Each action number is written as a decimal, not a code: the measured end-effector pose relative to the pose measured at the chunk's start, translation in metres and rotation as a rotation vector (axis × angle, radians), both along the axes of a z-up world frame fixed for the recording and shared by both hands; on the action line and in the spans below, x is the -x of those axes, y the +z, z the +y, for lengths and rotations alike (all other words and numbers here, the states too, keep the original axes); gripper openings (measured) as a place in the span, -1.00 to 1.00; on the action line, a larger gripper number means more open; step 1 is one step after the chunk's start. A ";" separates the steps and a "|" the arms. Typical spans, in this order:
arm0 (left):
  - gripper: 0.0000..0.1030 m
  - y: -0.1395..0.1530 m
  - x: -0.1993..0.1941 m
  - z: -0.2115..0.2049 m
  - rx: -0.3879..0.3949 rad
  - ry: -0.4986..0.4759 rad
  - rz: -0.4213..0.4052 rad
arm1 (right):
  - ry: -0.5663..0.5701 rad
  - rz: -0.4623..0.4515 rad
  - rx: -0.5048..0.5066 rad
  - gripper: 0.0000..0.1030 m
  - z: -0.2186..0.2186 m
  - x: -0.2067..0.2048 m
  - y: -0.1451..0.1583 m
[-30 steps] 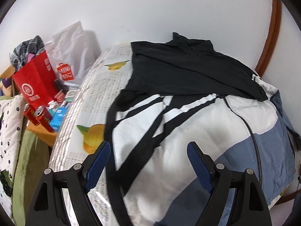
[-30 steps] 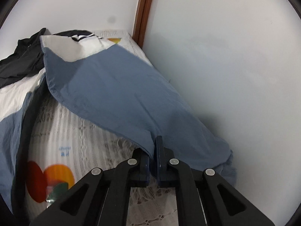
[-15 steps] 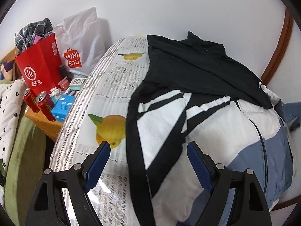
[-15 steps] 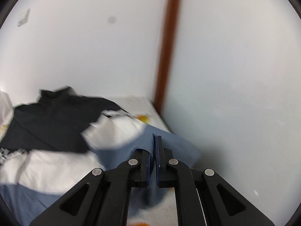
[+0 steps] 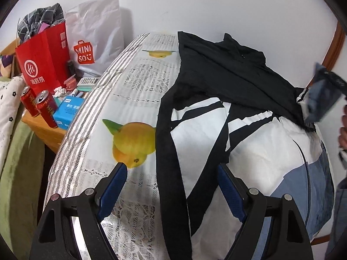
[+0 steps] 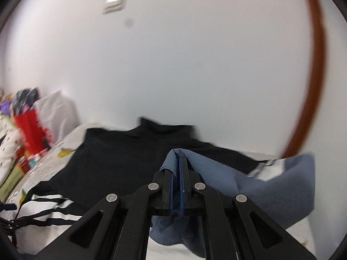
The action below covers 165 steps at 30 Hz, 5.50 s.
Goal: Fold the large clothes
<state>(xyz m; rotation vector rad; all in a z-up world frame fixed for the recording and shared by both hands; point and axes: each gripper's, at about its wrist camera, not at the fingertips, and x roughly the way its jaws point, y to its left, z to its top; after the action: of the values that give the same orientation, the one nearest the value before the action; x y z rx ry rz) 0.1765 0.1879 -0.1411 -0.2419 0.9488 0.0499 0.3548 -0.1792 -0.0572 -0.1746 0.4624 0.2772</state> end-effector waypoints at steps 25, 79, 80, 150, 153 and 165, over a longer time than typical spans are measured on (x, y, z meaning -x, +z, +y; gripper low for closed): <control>0.60 0.022 0.005 -0.009 -0.034 -0.023 -0.002 | 0.094 0.152 0.182 0.84 0.074 -0.018 -0.071; -0.63 -0.004 -0.145 -0.263 -0.353 -0.434 -0.048 | -0.227 0.287 -0.093 0.29 -0.229 0.030 -0.106; -0.64 0.001 -0.145 -0.258 -0.333 -0.428 -0.057 | -0.223 0.285 -0.087 0.29 -0.224 0.031 -0.103; 0.33 -0.007 0.037 -0.012 -0.017 -0.032 0.058 | -0.371 0.473 -0.034 0.34 -0.243 0.127 -0.169; 0.34 -0.008 0.049 -0.017 -0.027 -0.059 0.032 | -0.370 0.463 -0.049 0.34 -0.244 0.132 -0.178; 0.00 -0.014 0.059 -0.051 -0.114 -0.067 0.009 | -0.309 0.411 -0.070 -0.86 -0.221 0.141 -0.176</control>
<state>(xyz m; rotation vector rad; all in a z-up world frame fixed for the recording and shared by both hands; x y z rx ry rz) 0.1175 0.1368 -0.1554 -0.1041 0.9589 0.0437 0.2138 -0.3999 -0.2331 0.0259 0.8763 0.0223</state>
